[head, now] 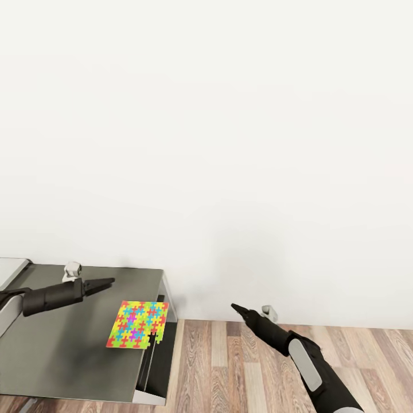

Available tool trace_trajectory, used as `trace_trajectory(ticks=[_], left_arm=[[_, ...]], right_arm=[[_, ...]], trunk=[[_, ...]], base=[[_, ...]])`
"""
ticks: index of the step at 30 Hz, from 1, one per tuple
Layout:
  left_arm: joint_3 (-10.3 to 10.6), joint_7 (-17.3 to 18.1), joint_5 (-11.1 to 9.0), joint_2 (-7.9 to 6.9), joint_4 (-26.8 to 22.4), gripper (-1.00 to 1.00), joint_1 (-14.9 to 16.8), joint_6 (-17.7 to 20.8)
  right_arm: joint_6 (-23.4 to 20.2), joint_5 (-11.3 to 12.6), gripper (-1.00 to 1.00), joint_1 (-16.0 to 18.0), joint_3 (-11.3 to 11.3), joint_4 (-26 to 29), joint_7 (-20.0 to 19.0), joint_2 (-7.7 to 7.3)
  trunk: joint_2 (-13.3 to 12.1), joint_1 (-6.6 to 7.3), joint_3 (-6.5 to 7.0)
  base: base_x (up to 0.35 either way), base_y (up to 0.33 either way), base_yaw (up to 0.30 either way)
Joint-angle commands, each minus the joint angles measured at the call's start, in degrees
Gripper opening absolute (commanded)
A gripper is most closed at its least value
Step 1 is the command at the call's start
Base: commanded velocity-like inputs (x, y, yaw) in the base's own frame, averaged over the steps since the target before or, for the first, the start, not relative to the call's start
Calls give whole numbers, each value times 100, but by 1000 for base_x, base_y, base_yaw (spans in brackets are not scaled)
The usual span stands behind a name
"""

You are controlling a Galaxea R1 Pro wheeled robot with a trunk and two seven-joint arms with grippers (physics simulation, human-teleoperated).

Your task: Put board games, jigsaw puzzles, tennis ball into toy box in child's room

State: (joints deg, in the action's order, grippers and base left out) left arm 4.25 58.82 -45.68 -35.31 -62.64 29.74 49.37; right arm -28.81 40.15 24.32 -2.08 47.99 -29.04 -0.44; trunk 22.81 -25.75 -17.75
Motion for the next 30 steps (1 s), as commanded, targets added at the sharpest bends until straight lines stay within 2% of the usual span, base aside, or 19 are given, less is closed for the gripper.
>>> trace_trajectory(ticks=[1,5,7,11,15,19,26,29,30], left_arm=[[7,8,-43,-11,2,100,8,31],[1,34,-55,-16,3,100,8,35],[-1,51,-59,-18,5,100,7,36],[-2,67,-62,-19,4,100,7,37],[-3,72,-63,-15,3,100,9,33],[-3,71,-63,-12,2,100,7,30],[-3,70,-64,-11,4,100,6,37],[-3,71,-64,-11,2,100,6,37],[-3,70,-64,-11,2,100,6,38]], right_arm=[[-91,47,100,39,-1,-45,-59,34],[-317,76,100,151,5,-129,-330,44],[-582,87,100,211,-7,-176,-597,42],[-932,71,100,264,-23,-207,-875,77],[-1000,63,100,276,-33,-196,-869,79],[-1025,60,100,280,-62,-184,-745,72],[-1036,67,100,283,-223,-158,55,106],[-1025,73,100,283,-247,-148,319,152],[-1021,71,100,284,-251,-145,388,210]], trunk=[[11,-3,-10],[11,-3,-10],[11,-3,-10],[11,-3,-10],[11,-3,-10],[11,-3,-10],[11,-3,-10],[11,-3,-10],[11,-3,-10]], base=[[0,30,0],[-11,88,0],[-41,180,0],[-29,147,0],[-8,44,0],[-3,26,0],[-1,185,0],[0,264,0],[0,274,0]])
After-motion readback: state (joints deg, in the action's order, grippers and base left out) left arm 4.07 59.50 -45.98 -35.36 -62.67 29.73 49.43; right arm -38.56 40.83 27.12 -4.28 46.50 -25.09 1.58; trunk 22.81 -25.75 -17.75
